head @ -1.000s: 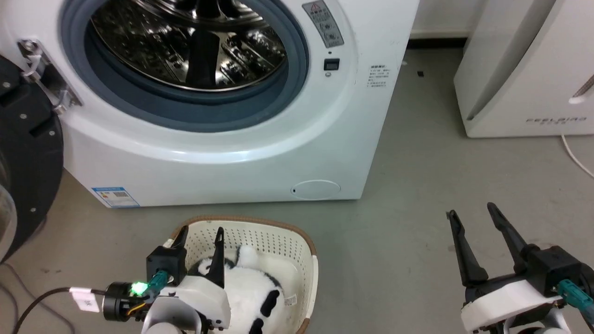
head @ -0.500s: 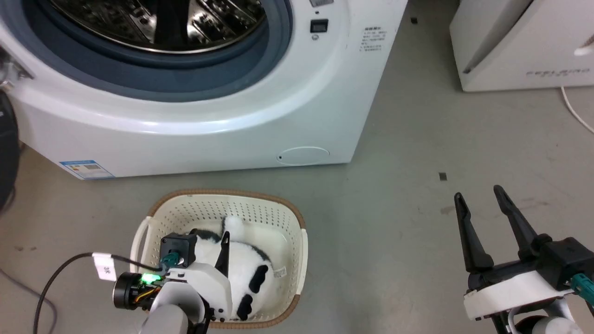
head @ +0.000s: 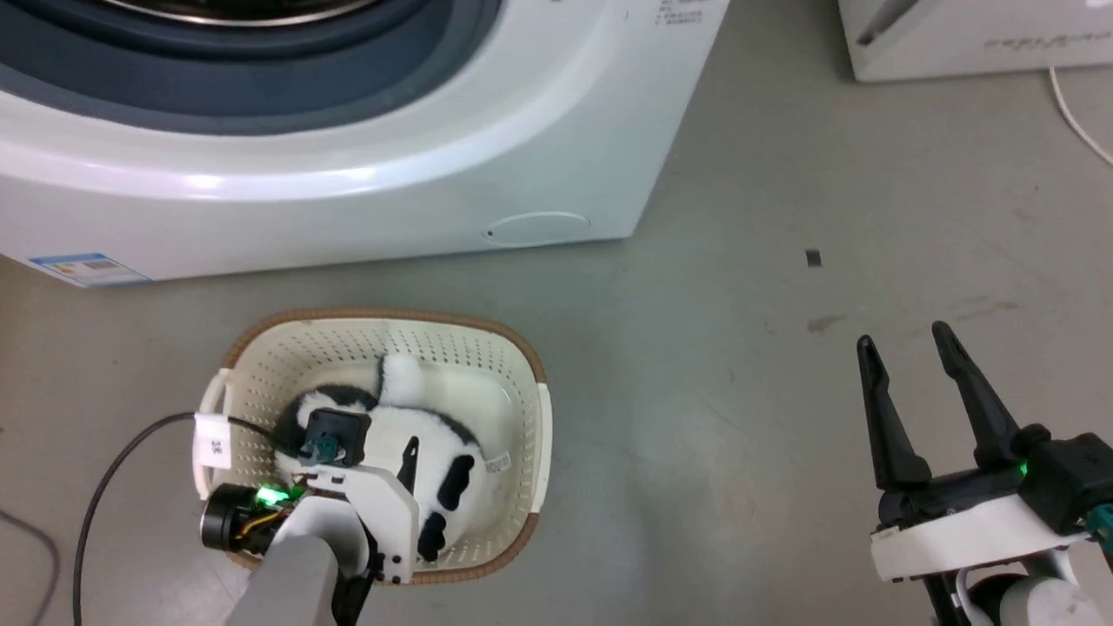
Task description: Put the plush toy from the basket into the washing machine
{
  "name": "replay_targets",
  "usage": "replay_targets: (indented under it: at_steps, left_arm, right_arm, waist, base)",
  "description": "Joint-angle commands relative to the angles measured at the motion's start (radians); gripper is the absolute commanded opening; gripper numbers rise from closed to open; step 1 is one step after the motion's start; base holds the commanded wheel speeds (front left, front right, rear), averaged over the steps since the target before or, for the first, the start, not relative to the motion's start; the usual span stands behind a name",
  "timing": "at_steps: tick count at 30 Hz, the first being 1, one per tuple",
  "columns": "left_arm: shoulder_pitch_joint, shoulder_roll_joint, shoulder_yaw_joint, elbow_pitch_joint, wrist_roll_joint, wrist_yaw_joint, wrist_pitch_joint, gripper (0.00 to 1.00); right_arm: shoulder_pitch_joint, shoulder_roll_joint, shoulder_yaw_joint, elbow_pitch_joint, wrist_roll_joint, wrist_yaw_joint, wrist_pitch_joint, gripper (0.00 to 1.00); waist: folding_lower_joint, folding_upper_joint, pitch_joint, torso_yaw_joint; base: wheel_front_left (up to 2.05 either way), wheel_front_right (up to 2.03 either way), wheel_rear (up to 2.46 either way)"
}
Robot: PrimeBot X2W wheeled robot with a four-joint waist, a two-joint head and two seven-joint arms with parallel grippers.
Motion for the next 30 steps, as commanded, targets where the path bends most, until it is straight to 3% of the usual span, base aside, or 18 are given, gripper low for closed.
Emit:
replay_targets:
  at_steps: [1, 30]
  left_arm:
    - [-0.032, 0.011, -0.008, 0.03, -0.006, -0.007, 0.007, 1.0]
    - [-0.356, 0.165, -0.176, 0.364, -0.006, -0.053, 0.167, 1.0]
  right_arm:
    - [-0.019, 0.0, 0.001, -0.007, 0.015, -0.001, -0.01, 1.0]
    - [-0.096, 0.0, 0.028, -0.024, 0.123, -0.001, -0.072, 1.0]
  waist:
    - [-0.0001, 0.0, 0.027, -0.014]
    - [-0.0001, 0.0, 0.369, -0.134]
  base:
    - [0.0, 0.0, 0.0]
    - [0.0, 0.0, 0.0]
